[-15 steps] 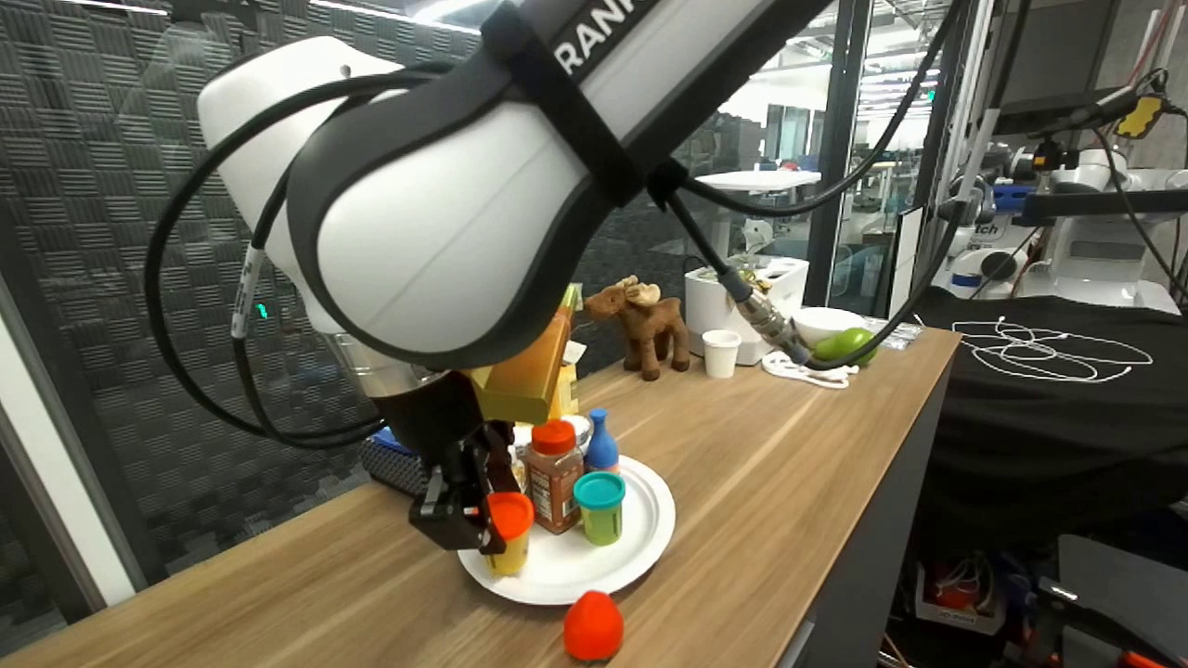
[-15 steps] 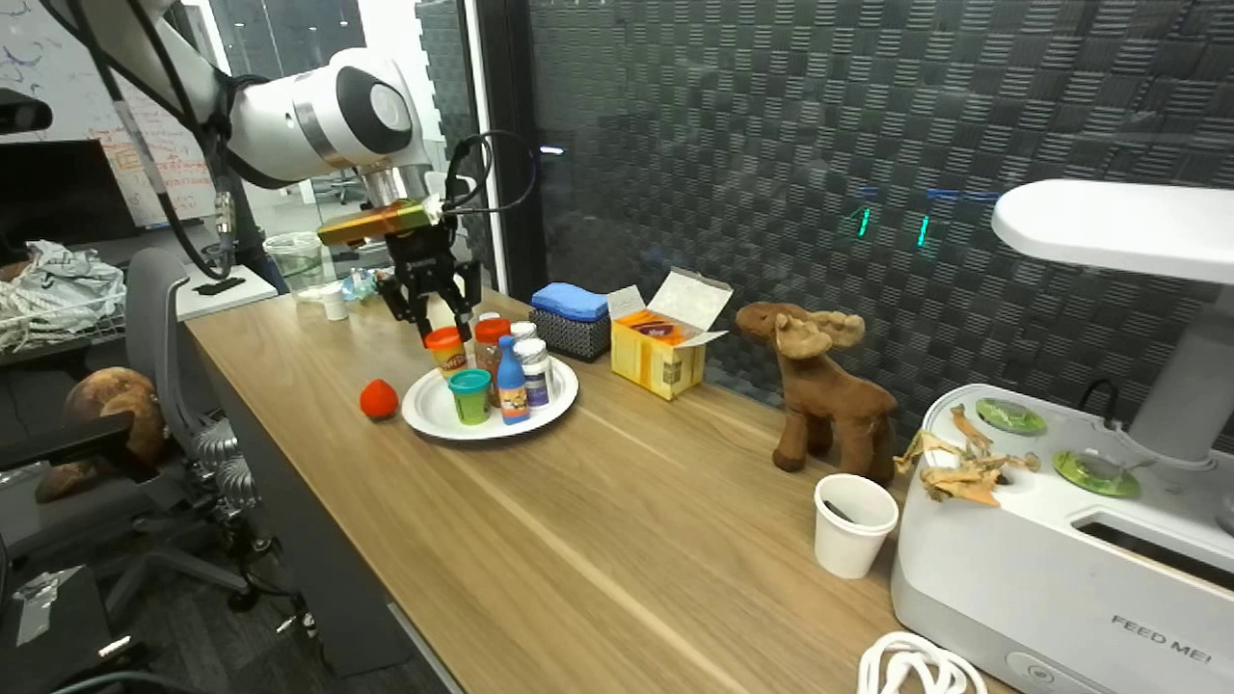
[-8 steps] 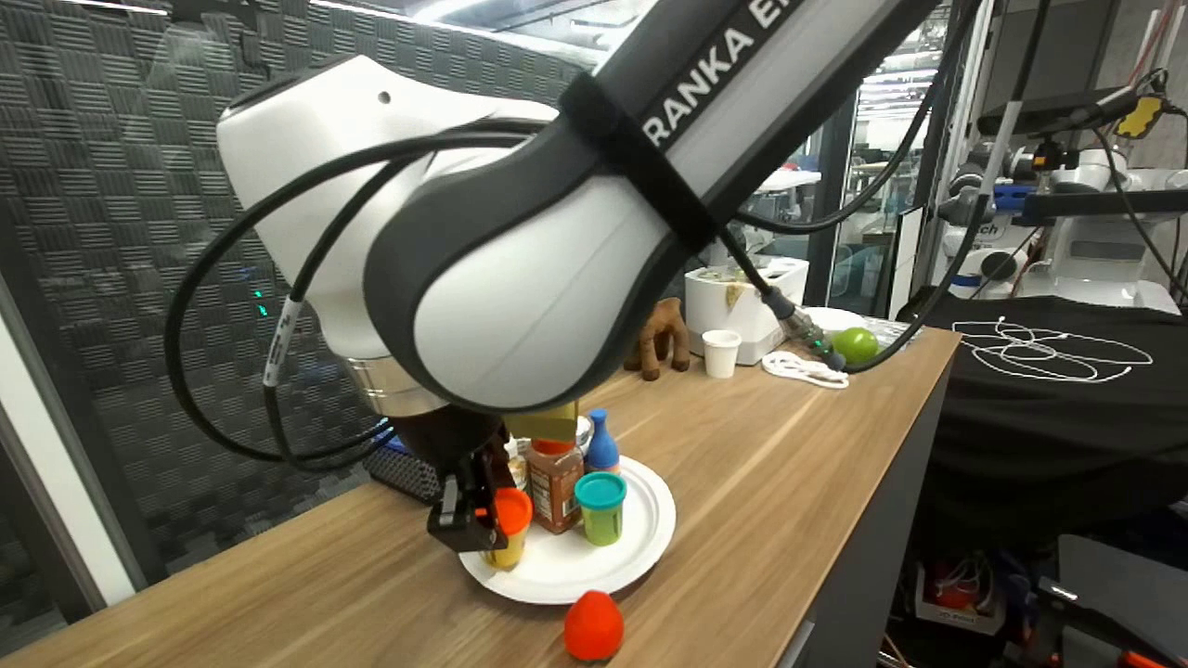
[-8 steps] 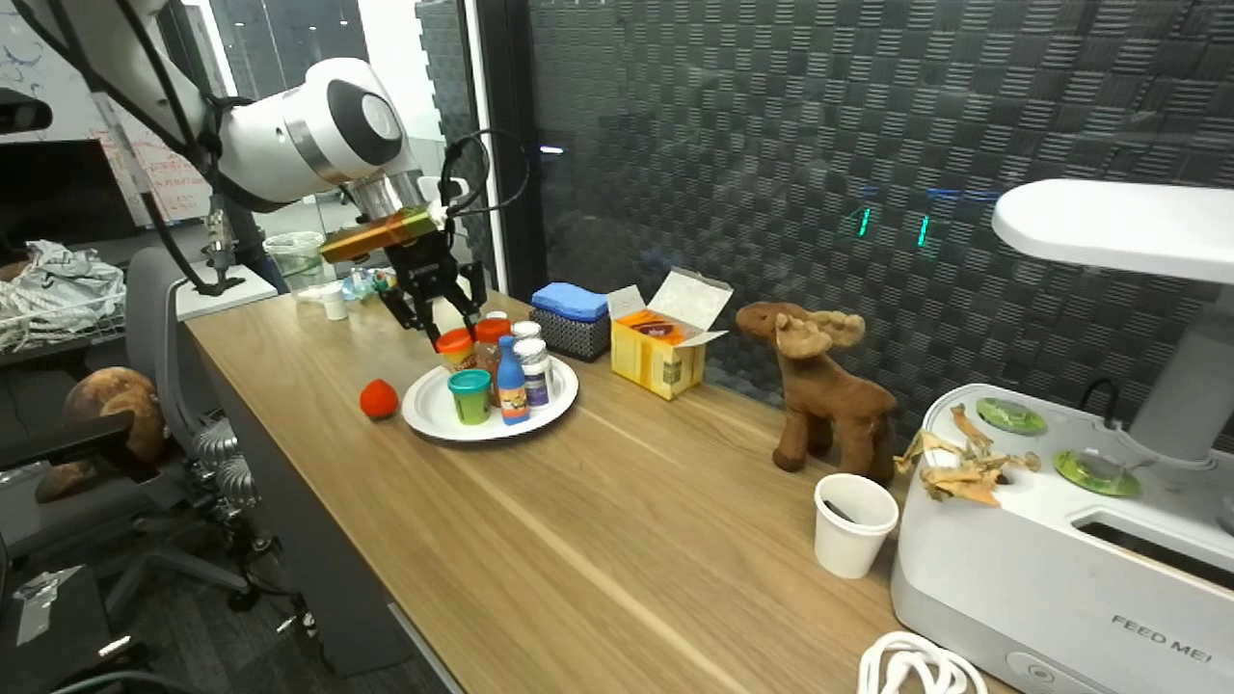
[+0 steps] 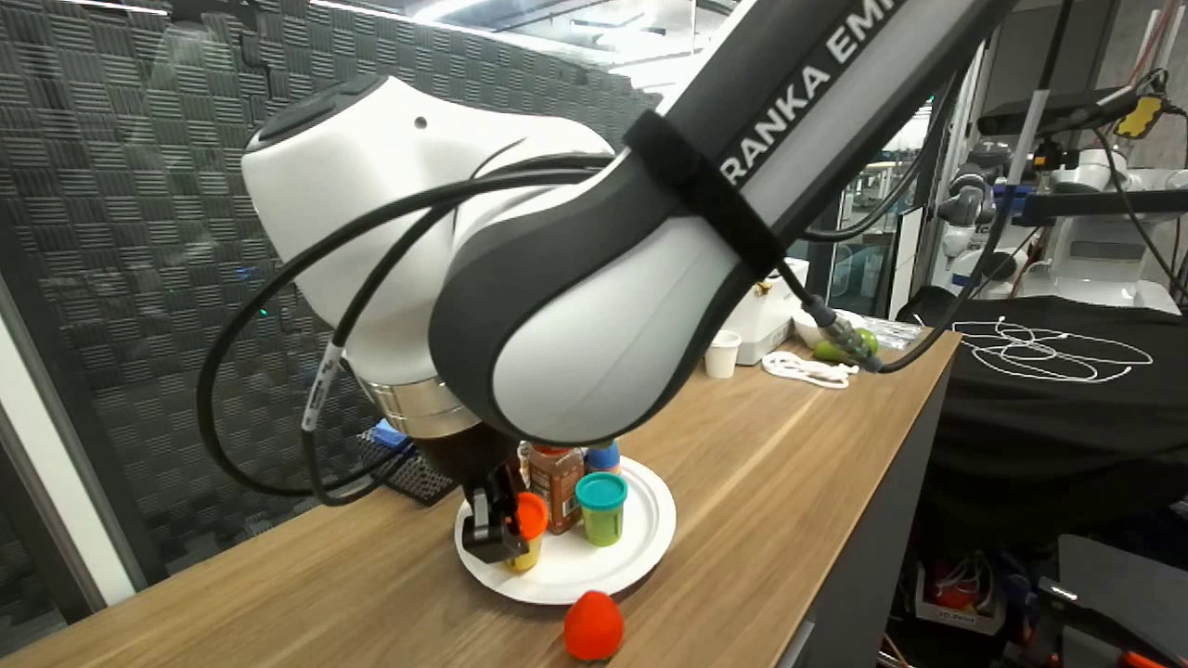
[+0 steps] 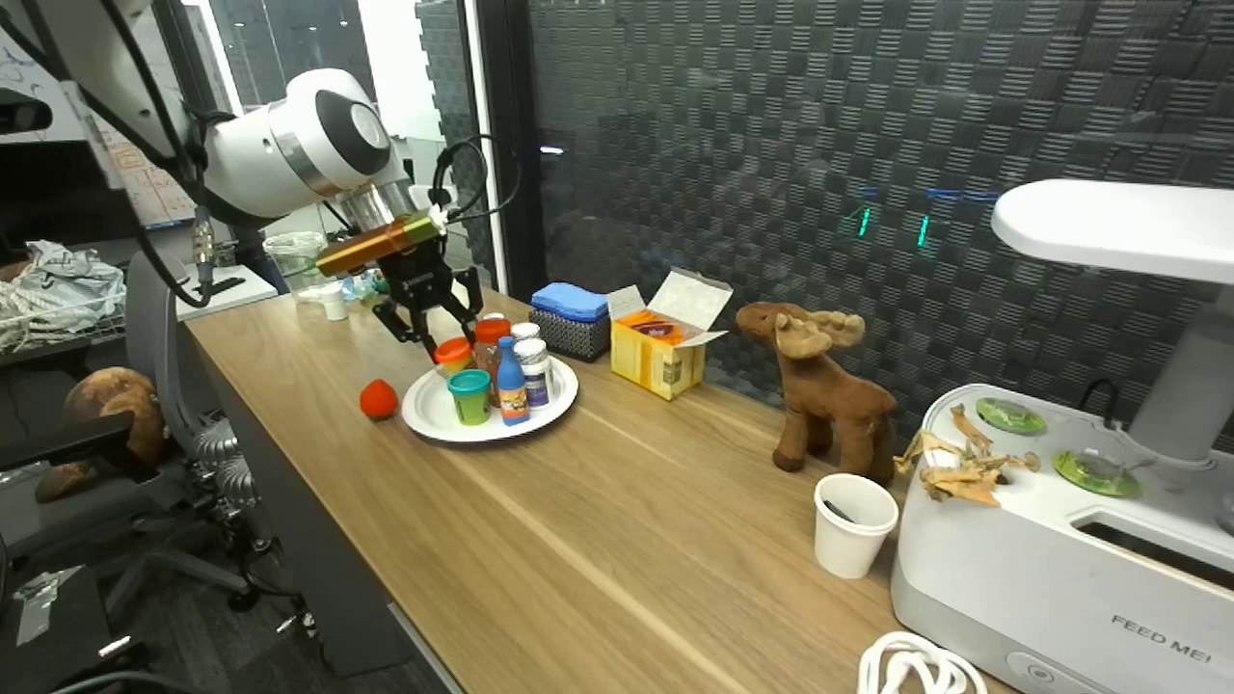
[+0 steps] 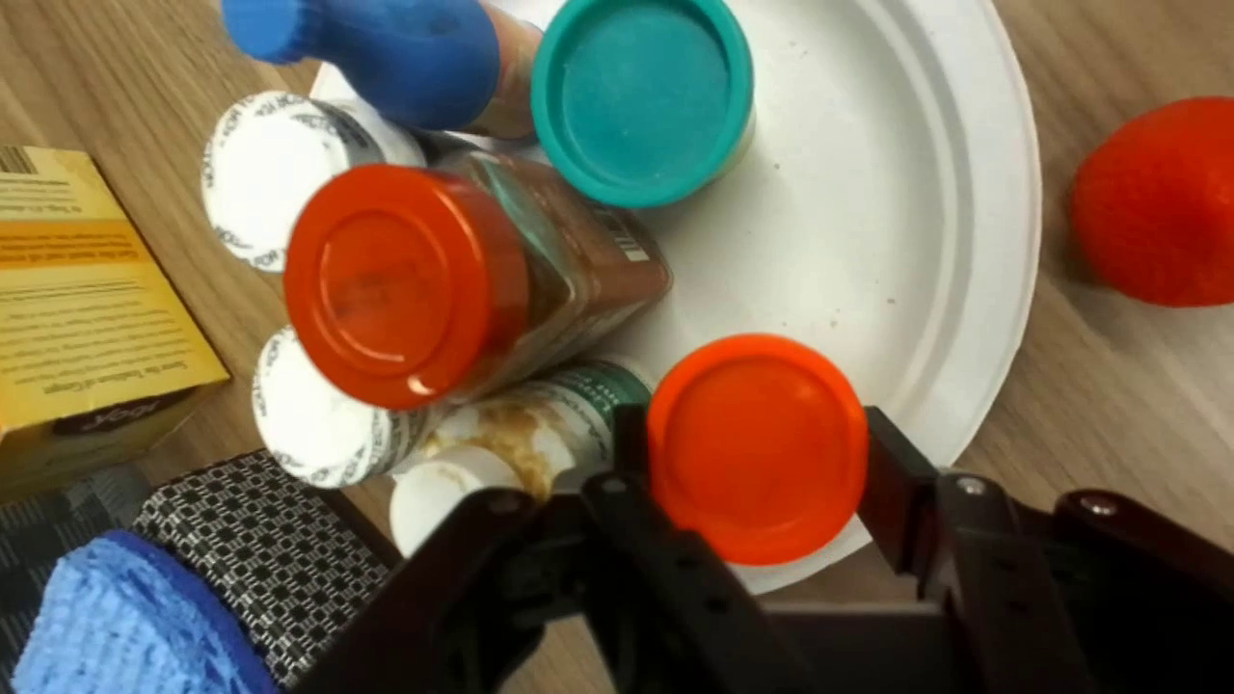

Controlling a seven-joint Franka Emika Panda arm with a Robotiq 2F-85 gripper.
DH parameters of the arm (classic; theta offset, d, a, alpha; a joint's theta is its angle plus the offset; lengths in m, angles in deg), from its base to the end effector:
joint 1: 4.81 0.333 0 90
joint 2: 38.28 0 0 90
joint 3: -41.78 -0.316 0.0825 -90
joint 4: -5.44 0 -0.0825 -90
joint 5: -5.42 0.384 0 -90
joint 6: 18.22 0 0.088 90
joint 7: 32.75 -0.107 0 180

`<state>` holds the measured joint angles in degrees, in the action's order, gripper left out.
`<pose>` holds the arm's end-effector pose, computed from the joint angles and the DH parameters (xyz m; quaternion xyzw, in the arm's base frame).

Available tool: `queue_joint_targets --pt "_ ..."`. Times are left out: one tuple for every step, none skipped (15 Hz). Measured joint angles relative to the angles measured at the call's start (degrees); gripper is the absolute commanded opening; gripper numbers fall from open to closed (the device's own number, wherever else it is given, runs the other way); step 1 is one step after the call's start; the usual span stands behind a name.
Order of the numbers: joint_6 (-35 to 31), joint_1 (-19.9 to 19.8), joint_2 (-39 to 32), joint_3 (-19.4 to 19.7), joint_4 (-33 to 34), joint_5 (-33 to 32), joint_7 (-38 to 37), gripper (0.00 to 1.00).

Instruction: Put all the bottles and the orange plushie surrounding the white plate on the white plate

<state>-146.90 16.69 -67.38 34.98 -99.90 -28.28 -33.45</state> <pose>0.5714 0.2844 0.2483 0.8910 0.4105 0.0062 0.1939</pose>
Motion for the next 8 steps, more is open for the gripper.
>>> queue_joint_targets --pt "-0.01 0.00 0.11 0.00 -0.32 -0.37 0.32 0.81" --pt "-0.01 0.00 0.19 0.00 -0.57 -0.90 0.39 0.86" --pt "-0.01 -0.01 0.28 0.00 -0.82 -1.37 0.40 0.95" --pt "-0.03 -0.02 0.41 0.00 -1.02 -1.75 0.40 1.00" --pt "-0.06 -0.04 0.60 0.00 -1.20 -2.01 0.40 1.00" --pt "-0.14 -0.07 0.87 0.00 -1.43 -2.14 0.40 1.00" --pt "-0.29 -0.11 1.13 0.00 -1.62 -2.23 0.40 1.00" --pt "-0.47 -0.19 1.40 0.00 -1.77 -2.32 0.40 1.00"
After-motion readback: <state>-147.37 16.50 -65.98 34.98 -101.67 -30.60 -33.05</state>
